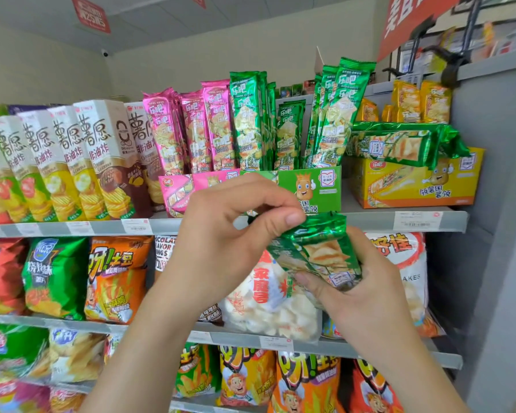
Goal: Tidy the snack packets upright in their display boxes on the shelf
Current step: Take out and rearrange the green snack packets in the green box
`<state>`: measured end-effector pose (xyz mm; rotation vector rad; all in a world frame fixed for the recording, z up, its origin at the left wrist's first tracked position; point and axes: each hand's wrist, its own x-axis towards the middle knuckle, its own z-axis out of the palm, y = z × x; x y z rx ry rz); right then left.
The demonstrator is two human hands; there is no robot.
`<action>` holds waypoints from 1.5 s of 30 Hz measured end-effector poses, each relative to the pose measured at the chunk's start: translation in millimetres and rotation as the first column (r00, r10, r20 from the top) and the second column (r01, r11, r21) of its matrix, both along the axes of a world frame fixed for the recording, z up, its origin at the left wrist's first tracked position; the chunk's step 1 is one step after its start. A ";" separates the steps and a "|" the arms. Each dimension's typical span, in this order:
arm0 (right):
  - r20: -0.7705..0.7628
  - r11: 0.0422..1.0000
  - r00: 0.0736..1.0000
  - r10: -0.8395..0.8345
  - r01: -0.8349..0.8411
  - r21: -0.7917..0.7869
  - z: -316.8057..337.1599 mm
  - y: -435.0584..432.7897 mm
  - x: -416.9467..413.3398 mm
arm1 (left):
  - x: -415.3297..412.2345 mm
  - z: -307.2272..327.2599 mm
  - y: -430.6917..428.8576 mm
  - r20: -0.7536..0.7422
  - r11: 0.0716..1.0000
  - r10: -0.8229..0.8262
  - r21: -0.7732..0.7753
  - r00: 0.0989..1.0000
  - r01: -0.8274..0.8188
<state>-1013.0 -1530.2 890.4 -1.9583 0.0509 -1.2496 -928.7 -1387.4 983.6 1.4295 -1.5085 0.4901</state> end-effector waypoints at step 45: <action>0.327 0.232 0.863 0.386 -0.433 0.871 49.7 38.5 11.6 | -12.7 -87.3 7.9 0.186 0.900 0.258 -0.402 0.948 -0.166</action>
